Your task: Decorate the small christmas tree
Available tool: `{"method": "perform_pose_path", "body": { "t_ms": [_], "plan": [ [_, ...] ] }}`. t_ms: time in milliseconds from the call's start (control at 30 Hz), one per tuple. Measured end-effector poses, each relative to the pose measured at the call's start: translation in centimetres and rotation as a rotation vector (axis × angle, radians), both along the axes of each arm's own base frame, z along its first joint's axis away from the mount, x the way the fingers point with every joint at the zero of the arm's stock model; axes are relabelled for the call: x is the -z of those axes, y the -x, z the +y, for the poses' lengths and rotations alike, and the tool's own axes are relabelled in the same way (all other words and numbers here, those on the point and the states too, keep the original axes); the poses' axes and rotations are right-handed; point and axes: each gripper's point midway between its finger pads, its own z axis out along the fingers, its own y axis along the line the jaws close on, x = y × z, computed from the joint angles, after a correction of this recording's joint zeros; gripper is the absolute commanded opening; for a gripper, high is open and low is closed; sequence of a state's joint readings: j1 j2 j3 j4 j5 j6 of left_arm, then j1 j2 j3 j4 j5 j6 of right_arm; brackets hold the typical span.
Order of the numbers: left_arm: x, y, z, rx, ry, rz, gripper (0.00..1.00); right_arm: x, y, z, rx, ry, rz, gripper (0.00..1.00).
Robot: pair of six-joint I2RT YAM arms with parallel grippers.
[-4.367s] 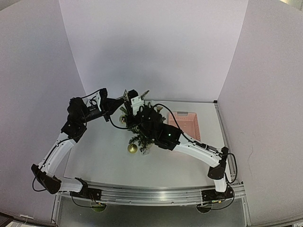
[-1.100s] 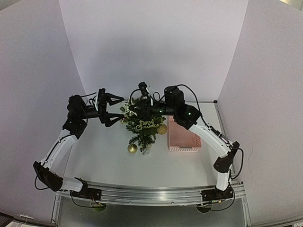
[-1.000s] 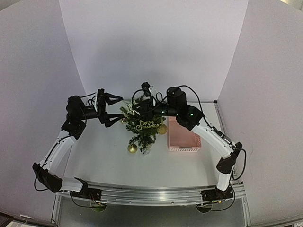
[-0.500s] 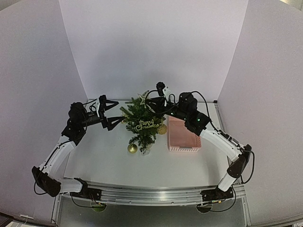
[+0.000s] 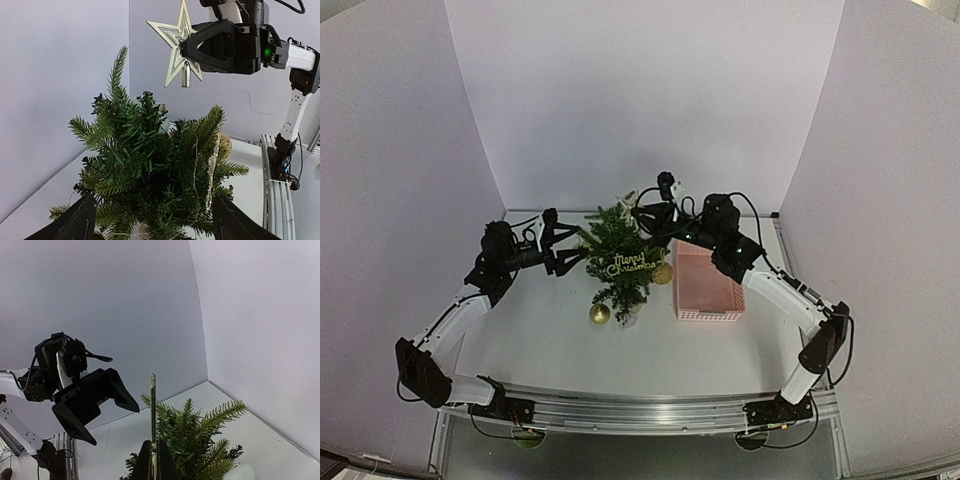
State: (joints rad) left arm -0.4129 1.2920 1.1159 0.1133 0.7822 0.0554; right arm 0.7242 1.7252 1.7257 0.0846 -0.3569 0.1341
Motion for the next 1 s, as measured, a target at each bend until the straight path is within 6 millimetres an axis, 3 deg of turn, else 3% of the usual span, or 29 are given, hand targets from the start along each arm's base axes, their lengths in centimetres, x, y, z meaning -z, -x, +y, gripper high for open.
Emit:
{"method": "perform_pose_path", "body": {
  "t_ms": [233,433,1000],
  "plan": [
    [0.9,-0.1,-0.1,0.0,-0.01,0.009,0.8,1.6,-0.8,0.3,-0.022,0.067,0.068,0.0],
    [1.0,-0.2,-0.1,0.001,-0.011,0.012,0.81,2.6,-0.2,0.7,-0.07,0.094,0.099,0.0],
    [1.2,-0.3,-0.2,0.004,-0.012,0.016,0.85,3.4,0.0,1.6,-0.124,0.085,0.104,0.0]
  ]
}}
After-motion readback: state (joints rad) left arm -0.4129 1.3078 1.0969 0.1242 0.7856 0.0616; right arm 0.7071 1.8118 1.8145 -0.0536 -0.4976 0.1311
